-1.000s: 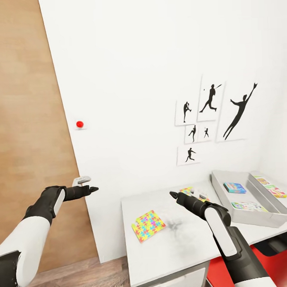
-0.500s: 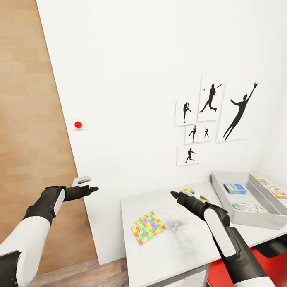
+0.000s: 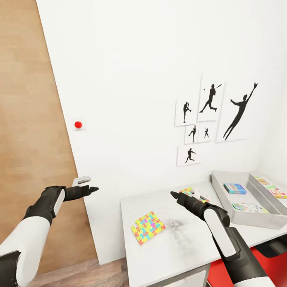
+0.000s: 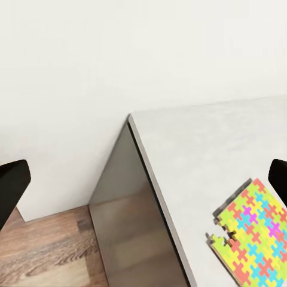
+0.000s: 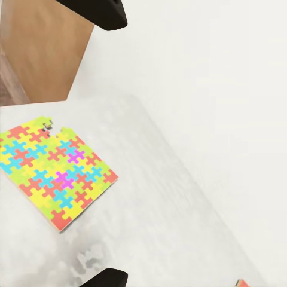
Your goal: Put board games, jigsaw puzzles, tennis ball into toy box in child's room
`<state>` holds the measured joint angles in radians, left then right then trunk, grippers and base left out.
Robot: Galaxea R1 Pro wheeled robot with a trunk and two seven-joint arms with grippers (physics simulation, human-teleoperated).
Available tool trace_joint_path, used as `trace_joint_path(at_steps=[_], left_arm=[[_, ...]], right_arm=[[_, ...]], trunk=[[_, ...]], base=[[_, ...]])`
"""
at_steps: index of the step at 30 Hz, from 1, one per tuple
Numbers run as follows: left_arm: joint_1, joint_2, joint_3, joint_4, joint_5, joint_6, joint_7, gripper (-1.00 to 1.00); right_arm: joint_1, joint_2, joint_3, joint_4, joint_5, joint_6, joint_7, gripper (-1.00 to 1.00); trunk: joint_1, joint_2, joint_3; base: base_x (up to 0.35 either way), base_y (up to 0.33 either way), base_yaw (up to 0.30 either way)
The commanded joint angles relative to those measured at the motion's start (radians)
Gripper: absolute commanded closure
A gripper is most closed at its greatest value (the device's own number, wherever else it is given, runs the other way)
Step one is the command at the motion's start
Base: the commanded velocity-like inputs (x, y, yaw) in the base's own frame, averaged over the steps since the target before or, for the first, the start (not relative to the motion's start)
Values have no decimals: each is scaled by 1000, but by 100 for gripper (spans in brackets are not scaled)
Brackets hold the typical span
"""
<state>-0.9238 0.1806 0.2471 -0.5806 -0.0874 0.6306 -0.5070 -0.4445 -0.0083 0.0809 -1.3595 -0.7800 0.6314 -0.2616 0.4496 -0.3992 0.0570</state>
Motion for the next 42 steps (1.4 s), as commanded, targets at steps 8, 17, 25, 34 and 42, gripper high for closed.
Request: trace_joint_path(at_steps=[8,17,25,34,42], left_arm=[[0,-1,6,-1,-11,4,-7,-100],[3,-2,4,54,-20,-27,8,-100],[2,-3,4,158,-20,-57,119,-100],[2,-12,9,235,-12,-129,237,-100],[2,-34,8,241,-15,-133,245,-100]], right_arm=[[0,0,3,-1,-11,1,-11,-100],[-3,37,81,27,-7,14,-85,-100],[-61,105,99,140,-8,60,-242,-100],[-116,146,113,206,-7,105,-279,-100],[-129,144,200,193,-5,106,-281,-100]], trunk=[[0,-1,-1],[0,-1,-1],[0,-1,-1],[0,-1,-1],[0,-1,-1]], base=[[0,0,0],[0,0,0],[0,0,0],[0,0,0],[0,0,0]])
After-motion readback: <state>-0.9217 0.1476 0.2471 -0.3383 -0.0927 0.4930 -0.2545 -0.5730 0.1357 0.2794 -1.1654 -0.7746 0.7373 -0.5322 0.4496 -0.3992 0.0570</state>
